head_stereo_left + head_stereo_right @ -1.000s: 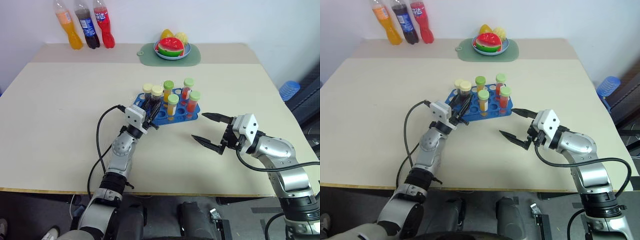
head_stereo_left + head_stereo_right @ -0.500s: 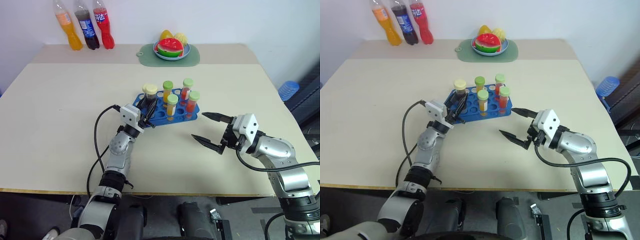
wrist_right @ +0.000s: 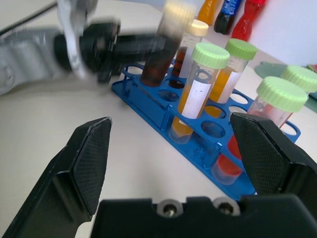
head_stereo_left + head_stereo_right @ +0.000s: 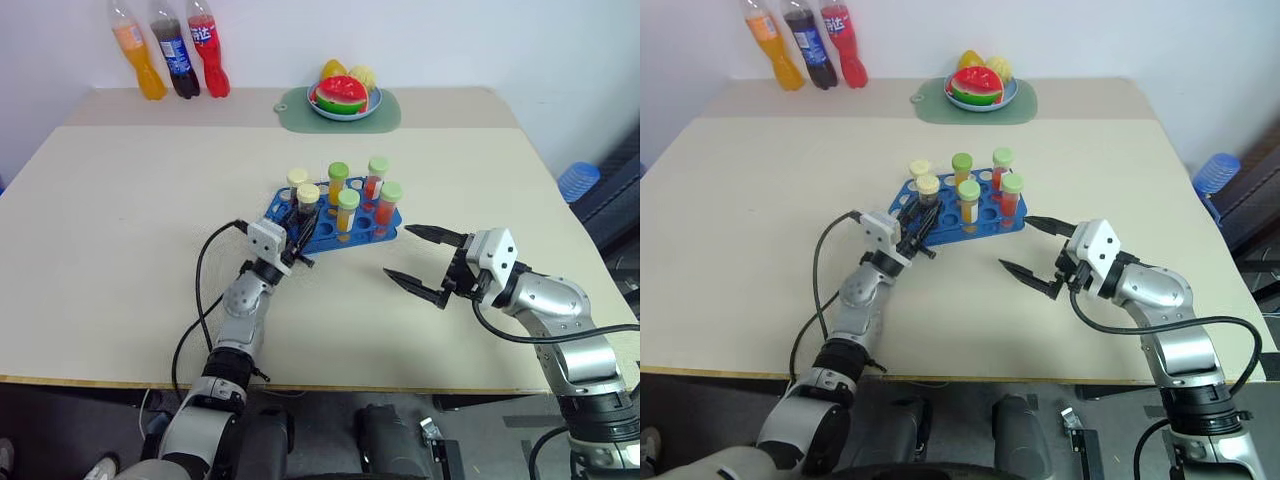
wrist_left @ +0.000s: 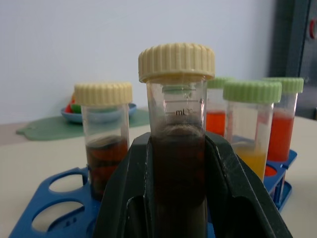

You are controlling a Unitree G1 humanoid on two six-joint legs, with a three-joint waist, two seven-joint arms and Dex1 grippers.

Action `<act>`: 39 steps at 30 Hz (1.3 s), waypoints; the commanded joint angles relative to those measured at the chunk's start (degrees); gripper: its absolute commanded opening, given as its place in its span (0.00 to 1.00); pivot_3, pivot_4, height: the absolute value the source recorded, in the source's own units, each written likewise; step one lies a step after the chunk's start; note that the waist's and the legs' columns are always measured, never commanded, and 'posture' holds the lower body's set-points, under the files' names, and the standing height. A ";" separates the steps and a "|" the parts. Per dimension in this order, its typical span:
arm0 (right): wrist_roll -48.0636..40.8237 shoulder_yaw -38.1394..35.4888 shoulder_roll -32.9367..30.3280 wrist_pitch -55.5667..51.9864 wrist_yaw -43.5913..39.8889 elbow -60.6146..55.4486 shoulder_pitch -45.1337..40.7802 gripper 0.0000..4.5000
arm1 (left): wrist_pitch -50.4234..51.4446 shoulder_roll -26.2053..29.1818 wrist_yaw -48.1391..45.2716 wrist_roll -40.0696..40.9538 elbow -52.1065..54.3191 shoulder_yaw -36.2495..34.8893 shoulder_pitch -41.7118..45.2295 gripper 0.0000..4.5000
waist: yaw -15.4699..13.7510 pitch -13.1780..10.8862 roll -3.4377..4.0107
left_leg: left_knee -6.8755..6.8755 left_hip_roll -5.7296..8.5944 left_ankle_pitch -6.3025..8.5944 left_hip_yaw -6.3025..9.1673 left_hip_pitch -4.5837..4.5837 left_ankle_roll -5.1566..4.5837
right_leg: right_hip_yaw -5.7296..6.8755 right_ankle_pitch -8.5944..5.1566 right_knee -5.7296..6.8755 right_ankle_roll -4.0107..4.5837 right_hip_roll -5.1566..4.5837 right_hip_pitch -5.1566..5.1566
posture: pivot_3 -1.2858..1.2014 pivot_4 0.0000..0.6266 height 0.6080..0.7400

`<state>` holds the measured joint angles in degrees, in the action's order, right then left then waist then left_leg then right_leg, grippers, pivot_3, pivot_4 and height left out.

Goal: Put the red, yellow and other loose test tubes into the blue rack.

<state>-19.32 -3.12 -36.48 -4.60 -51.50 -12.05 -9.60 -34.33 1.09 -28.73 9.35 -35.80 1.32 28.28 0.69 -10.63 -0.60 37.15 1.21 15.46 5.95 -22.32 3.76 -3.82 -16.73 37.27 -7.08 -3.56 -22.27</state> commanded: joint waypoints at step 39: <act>-3.19 -8.98 -1.50 1.35 -0.90 7.30 5.82 0.94 | 38.22 28.81 -8.02 19.52 50.19 -17.68 -38.72 0.99 | 0.08 -0.03 0.03 | -0.04 -0.05 0.02 0.01 0.00 -0.02 | -0.01 -0.02 0.02 0.03 -0.03 0.00 | 0.52 0.24 1.00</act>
<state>-21.59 -10.28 -37.22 -4.56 -52.06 -4.08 -2.99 3.11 29.27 -35.54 26.67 11.01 -14.18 -10.25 0.77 -10.65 -0.57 37.11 1.16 15.48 5.95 -22.32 3.73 -3.83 -16.75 37.30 -7.05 -3.59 -22.28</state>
